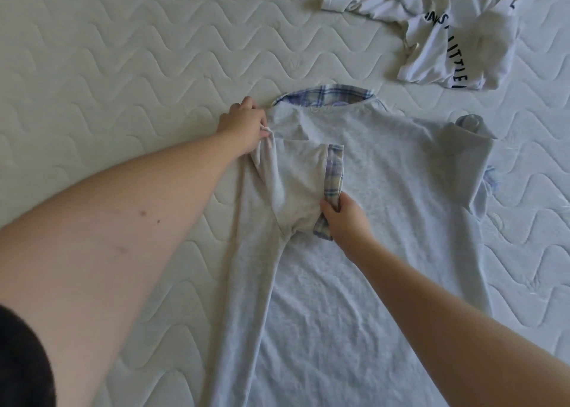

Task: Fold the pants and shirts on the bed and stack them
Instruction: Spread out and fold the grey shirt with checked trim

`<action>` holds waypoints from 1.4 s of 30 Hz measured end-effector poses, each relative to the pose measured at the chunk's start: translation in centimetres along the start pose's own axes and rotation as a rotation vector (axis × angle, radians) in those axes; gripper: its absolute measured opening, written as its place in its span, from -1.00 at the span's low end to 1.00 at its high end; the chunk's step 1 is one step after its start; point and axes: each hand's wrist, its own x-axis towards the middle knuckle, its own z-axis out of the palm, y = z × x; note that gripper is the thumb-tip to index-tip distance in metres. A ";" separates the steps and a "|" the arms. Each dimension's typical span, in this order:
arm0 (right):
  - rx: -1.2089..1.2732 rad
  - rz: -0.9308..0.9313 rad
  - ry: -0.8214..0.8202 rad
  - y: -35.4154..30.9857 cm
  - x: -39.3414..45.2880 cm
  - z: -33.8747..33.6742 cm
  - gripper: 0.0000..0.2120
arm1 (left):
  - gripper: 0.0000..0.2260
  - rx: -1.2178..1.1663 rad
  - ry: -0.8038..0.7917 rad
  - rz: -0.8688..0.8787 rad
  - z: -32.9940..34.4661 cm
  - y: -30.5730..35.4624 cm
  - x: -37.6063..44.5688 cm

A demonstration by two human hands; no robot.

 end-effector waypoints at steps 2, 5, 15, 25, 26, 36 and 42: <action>-0.034 -0.008 0.041 0.6 -0.2 -0.4 -0.87 | -0.81 0.035 0.055 0.027 -0.3 0.6 0.5; -0.082 0.026 0.125 1.8 -0.2 -1.2 -0.86 | -0.85 -0.097 0.090 -0.028 -0.1 1.0 0.7; -0.158 0.113 0.171 2.4 -0.2 -1.6 -0.82 | -0.60 -0.230 -0.013 -0.065 1.1 2.0 0.1; -0.109 0.059 0.258 3.0 -8.0 2.9 -0.81 | -0.63 -0.460 0.225 -0.155 4.4 0.1 -14.5; -0.132 0.077 0.146 3.2 -8.8 3.8 -0.81 | -0.70 -0.468 0.207 -0.194 5.3 -0.2 -16.8; -0.231 0.231 -0.324 5.7 -14.3 9.7 -0.78 | -0.69 -0.544 -0.256 -0.420 12.1 -0.3 -35.6; -0.267 0.187 -0.359 8.7 -19.2 9.8 -0.80 | -0.66 -0.655 -0.367 -0.517 13.6 -0.3 -42.6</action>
